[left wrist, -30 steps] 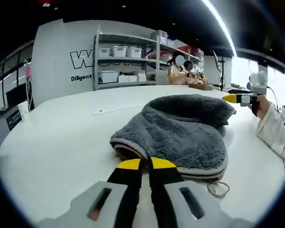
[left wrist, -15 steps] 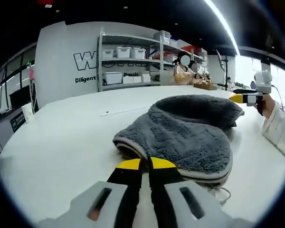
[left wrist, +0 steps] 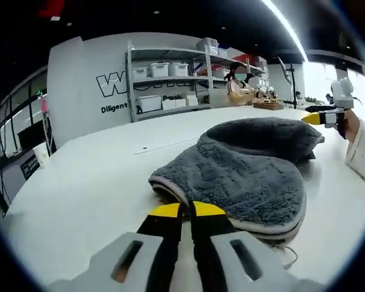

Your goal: Open the folded towel by lifting each exposed corner and separating the folded layers until the towel lies flat within the target outline without major curled edges

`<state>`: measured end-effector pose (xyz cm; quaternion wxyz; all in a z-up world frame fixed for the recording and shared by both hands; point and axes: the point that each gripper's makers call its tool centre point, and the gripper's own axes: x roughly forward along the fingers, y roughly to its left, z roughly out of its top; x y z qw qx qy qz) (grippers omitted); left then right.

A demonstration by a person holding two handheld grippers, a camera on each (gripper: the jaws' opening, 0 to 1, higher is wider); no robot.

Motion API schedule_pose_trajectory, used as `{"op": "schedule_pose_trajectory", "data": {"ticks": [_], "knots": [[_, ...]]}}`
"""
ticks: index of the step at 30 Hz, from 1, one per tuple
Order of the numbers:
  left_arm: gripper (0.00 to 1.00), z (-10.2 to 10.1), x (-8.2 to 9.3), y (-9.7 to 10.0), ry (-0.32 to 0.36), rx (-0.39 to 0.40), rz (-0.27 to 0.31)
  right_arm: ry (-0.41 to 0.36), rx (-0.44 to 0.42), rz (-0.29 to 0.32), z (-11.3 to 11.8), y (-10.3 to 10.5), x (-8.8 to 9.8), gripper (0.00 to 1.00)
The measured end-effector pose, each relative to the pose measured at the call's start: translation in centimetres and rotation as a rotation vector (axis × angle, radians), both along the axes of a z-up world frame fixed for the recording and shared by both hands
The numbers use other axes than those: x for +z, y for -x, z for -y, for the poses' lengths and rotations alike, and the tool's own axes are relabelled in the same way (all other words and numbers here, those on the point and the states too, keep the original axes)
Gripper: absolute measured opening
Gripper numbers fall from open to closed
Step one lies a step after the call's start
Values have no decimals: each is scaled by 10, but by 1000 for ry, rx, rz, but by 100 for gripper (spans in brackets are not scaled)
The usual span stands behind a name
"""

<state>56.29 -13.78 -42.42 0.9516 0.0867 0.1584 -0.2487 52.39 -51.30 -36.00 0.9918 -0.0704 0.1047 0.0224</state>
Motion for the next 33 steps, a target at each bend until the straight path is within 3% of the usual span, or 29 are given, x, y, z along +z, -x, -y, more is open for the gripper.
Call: {"op": "schedule_pose_trajectory", "data": {"ticks": [13,15,21,28,30,33], "knots": [[12,-5,8,2,28,21,-12,3,6,-4,-1,0,-1,95],[20,-6,12,5,49,20,-14,5,6,-4,-1,0,-1,95],[51,-7,10,18,149,17,-97,2,5,-2,-1,0,0,95],[89,9,10,28,314,-26,-194,7,8,-4,-2,-1,-1,95],[97,14,11,30,321,-51,-193,8,7,-5,-2,-1,-1,95],[98,21,13,34,314,-72,-191,8,5,-5,-2,-1,-1,95]]}}
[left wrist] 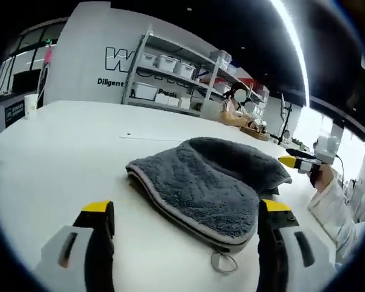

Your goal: Open the folded towel by lifting each exposed corner and separating the folded layers until the towel lies flat within the target outline without major curled edges

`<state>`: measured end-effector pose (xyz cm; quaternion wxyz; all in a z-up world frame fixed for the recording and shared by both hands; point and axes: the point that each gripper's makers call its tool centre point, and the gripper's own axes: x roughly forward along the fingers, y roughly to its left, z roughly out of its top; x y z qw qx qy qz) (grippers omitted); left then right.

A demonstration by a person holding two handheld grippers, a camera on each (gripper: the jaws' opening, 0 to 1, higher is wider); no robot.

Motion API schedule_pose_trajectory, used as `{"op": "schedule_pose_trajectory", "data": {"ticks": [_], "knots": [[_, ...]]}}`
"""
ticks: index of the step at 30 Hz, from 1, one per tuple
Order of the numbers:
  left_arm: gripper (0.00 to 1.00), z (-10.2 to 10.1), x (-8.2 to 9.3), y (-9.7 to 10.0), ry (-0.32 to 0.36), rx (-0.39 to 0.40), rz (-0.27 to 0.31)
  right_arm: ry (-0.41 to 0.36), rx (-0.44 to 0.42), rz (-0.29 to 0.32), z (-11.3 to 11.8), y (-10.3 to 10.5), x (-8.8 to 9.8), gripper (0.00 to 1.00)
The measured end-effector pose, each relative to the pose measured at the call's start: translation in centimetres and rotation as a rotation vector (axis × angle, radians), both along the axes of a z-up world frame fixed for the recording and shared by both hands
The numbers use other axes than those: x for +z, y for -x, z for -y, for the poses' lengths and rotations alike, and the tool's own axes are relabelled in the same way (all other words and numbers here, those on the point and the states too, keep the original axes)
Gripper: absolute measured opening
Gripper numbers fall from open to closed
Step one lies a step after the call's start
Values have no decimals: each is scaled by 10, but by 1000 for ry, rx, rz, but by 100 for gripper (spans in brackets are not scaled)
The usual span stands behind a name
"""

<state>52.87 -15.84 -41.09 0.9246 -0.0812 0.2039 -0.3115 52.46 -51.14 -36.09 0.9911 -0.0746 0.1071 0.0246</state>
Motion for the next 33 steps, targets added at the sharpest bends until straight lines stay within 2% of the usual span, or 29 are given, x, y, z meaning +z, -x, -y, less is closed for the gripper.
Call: {"op": "schedule_pose_trajectory", "data": {"ticks": [5,11,13,17,21,25,30,33], "knots": [[99,7,5,4,-9,-24,20,2,0,0,0,0,0,95],[99,17,3,12,16,-55,-12,1,7,5,-2,0,2,95],[96,21,2,16,30,-71,-25,-3,10,6,-2,0,2,95],[81,28,4,20,42,-83,-25,0,12,6,-3,0,2,95],[87,28,-1,21,34,-72,-58,2,15,5,-5,0,2,95],[79,24,-2,21,56,-57,-79,3,16,6,-5,1,3,95],[77,27,-3,23,98,-68,-118,3,19,8,-6,1,3,95],[72,28,-5,23,108,-68,-135,4,23,8,-7,0,3,95]]}}
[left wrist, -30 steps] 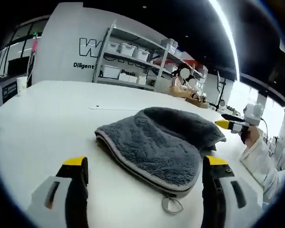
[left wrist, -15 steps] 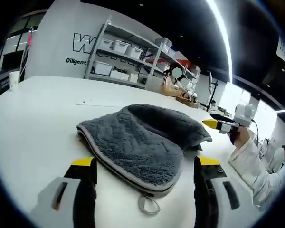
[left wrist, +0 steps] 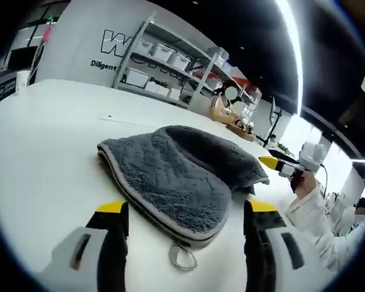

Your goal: Open the folded towel by lifting each exposed corner and separating the folded layers until the towel lies flat within the target outline without major curled edges

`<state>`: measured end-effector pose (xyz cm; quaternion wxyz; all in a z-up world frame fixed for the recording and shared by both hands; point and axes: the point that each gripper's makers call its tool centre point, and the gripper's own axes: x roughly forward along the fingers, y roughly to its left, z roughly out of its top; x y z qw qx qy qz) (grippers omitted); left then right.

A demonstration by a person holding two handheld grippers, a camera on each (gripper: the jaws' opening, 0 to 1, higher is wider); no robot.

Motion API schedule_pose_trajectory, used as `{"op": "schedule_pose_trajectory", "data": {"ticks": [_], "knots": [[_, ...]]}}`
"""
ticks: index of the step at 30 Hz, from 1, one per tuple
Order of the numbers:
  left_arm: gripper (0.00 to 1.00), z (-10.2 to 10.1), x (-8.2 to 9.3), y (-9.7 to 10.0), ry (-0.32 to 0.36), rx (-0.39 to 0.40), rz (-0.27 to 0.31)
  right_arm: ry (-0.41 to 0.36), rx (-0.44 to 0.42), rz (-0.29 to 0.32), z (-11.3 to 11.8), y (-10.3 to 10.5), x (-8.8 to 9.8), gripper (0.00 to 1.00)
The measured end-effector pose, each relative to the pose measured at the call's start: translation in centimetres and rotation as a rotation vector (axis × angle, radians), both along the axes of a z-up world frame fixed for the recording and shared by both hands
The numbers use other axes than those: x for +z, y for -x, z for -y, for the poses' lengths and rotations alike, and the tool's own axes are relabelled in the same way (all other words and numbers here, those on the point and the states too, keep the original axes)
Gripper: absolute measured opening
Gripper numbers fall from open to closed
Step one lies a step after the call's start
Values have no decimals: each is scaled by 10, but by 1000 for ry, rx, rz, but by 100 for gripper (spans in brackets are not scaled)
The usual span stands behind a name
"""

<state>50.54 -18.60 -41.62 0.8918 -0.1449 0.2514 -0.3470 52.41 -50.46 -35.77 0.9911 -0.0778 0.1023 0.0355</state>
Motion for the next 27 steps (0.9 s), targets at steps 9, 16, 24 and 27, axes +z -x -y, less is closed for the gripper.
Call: {"op": "schedule_pose_trajectory", "data": {"ticks": [9,16,24,27], "knots": [[50,-2,-7,0,-50,-14,8,-13,50,-1,-11,-1,0,98],[36,-5,-13,1,-124,-29,36,-16,138,-27,-28,-1,-3,99],[27,-2,-12,1,-120,-52,56,-28,290,-82,-65,3,-14,99],[18,0,-9,2,-111,-60,72,-23,306,-89,-69,5,-15,99]]}}
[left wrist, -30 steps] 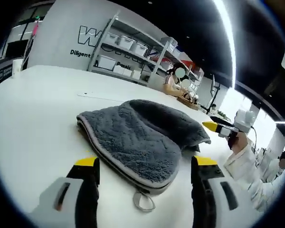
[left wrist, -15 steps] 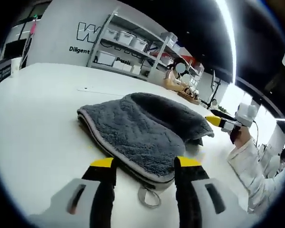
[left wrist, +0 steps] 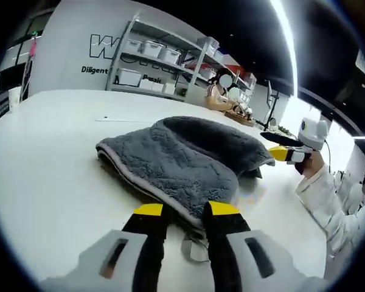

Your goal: Open the folded towel by lifting each exposed corner and separating the folded layers until the towel lies flat within the target outline without major curled edges

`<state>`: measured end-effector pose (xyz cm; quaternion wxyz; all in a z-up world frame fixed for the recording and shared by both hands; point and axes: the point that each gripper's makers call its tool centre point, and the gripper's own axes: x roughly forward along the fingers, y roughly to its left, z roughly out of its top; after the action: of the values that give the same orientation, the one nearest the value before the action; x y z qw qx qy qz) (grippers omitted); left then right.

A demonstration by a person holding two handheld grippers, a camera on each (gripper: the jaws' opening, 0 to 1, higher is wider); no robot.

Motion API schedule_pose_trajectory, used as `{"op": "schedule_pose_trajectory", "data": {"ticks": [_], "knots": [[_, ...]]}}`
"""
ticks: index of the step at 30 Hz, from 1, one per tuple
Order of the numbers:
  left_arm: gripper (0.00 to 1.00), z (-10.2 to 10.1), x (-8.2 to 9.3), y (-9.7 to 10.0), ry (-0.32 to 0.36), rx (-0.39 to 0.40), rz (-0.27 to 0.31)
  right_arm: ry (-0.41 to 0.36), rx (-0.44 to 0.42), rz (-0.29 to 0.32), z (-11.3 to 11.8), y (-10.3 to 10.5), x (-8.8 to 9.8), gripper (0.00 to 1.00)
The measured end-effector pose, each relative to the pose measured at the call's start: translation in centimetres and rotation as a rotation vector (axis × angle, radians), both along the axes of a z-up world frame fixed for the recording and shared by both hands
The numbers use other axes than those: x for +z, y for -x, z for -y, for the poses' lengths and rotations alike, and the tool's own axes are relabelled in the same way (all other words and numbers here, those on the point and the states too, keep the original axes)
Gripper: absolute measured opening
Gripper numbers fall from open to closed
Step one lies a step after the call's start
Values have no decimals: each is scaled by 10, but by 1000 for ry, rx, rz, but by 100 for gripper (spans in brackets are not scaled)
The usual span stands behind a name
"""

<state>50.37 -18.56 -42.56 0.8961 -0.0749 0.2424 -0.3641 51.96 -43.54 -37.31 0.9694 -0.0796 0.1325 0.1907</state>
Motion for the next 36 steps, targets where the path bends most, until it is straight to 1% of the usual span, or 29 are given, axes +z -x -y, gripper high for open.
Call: {"op": "schedule_pose_trajectory", "data": {"ticks": [2,6,10,18,21,27,28,32,36], "knots": [[14,2,0,2,11,-10,-3,1,23,-3,-6,1,-1,99],[9,4,0,2,36,-12,-15,-23,73,-13,-17,5,-1,99],[8,3,0,2,42,-10,-21,-37,107,-18,-24,7,0,99],[7,1,-1,1,33,-10,-15,-21,143,-27,-32,11,-2,99],[8,-4,0,-3,-22,-2,33,-19,158,-38,-36,12,-4,99],[8,-10,0,-7,-45,22,46,-7,180,-55,-41,14,-9,99],[8,-14,-1,-8,-61,34,52,-5,183,-57,-42,15,-9,99],[7,-21,0,-12,-88,59,69,0,194,-61,-44,15,-10,99],[7,-28,1,-16,-100,80,81,7,203,-65,-46,16,-11,99]]}}
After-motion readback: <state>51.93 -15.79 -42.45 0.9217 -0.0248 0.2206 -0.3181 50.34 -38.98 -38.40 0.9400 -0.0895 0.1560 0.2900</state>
